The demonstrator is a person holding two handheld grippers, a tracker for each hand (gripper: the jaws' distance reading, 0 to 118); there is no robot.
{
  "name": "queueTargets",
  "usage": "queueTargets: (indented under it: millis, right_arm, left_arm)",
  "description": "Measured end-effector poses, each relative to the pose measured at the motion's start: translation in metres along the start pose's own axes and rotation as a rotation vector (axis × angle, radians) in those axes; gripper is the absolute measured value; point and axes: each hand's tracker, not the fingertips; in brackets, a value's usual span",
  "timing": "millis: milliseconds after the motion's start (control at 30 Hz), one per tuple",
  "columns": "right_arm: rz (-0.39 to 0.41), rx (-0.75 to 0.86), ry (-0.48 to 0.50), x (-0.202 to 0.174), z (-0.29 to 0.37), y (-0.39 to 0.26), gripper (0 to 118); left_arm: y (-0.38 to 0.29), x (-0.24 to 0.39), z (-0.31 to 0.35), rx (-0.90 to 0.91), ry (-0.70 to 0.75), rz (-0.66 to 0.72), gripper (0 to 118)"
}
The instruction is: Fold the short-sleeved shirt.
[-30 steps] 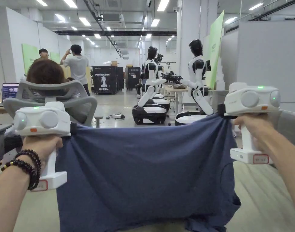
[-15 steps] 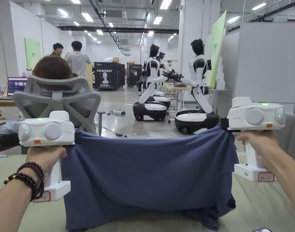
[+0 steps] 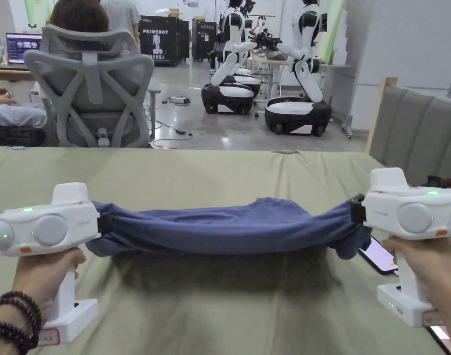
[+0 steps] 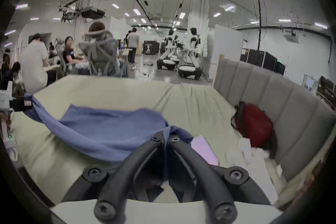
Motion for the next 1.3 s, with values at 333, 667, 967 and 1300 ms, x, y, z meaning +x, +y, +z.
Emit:
queueTargets:
  millis: [333,667,967,1300]
  right_arm:
    - [0.017,-0.377,0.028,-0.012,-0.014,-0.144,3]
    - [-0.025,-0.396,0.039,-0.007,-0.030,-0.152,36]
    - [-0.102,-0.216,0.099,-0.014,0.032,-0.150,81]
    - [-0.080,-0.209,0.114,-0.028,0.036,-0.146,0]
  left_arm:
    - [-0.102,-0.006,0.011,-0.201,0.053,-0.005,2]
    - [-0.121,-0.012,-0.011,-0.246,0.118,0.000,70]
    - [-0.108,-0.014,0.055,-0.096,0.144,0.058,83]
    - [-0.108,-0.018,0.051,-0.085,0.135,0.107,13]
